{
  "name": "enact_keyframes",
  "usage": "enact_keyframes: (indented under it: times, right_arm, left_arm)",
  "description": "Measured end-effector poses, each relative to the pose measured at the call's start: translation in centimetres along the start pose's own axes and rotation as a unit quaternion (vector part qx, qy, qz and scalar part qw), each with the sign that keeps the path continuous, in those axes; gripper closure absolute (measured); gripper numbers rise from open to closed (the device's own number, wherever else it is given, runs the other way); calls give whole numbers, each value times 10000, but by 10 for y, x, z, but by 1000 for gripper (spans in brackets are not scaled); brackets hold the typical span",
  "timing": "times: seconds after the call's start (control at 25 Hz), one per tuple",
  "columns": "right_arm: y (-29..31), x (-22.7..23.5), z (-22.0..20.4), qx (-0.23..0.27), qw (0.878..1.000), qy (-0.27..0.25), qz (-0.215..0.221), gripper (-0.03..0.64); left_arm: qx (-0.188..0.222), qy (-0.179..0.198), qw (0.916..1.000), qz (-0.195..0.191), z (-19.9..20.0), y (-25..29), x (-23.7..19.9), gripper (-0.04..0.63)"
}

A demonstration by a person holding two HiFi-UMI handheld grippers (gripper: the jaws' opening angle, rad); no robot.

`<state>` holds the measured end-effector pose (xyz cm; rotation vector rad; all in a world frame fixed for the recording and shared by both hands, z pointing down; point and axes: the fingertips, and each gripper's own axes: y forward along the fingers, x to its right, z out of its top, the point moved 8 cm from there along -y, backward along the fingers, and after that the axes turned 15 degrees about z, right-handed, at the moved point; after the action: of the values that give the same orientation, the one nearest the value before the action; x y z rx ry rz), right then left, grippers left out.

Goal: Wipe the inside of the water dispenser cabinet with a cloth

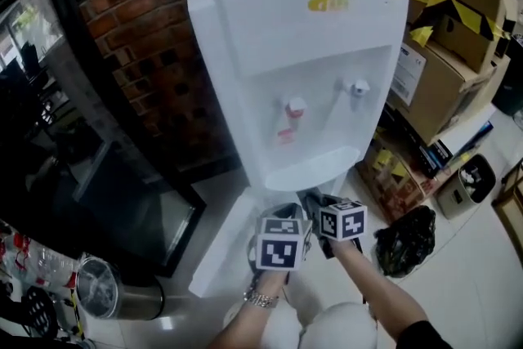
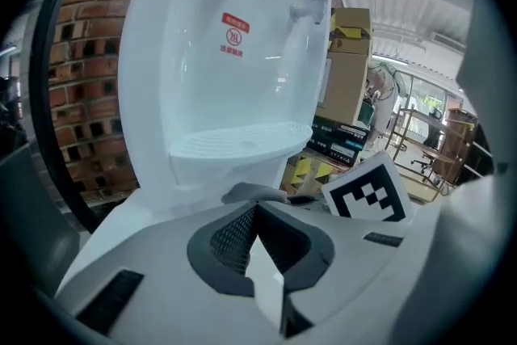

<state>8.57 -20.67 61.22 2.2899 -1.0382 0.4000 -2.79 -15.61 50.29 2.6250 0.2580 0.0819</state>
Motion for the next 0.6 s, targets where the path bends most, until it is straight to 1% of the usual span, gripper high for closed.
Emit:
enact_keyframes:
  times: [0.12,0.24,0.32,0.44,0.6]
  right_arm:
    - [11,-3,9,150,9997,-181,-3,597]
    - [26,-13,16,254,9988,-409,59,597]
    - [40,-16,15,267,9983,-507,95,597]
    - [61,-15,1,64,9989,-377,253,597]
    - [87,-3,-25,-431,9979,-452,184,597]
  left_arm:
    - [35,-39,10000,42,1,-2,-3,592]
    - [134,31,9997,193,1,-6,-6,592]
    - [166,44,9996,213,0,-8,-8,592]
    - [173,50,9994,286,-2,-14,-18,592]
    - [234,40,9992,331,-1,-23,-26,592]
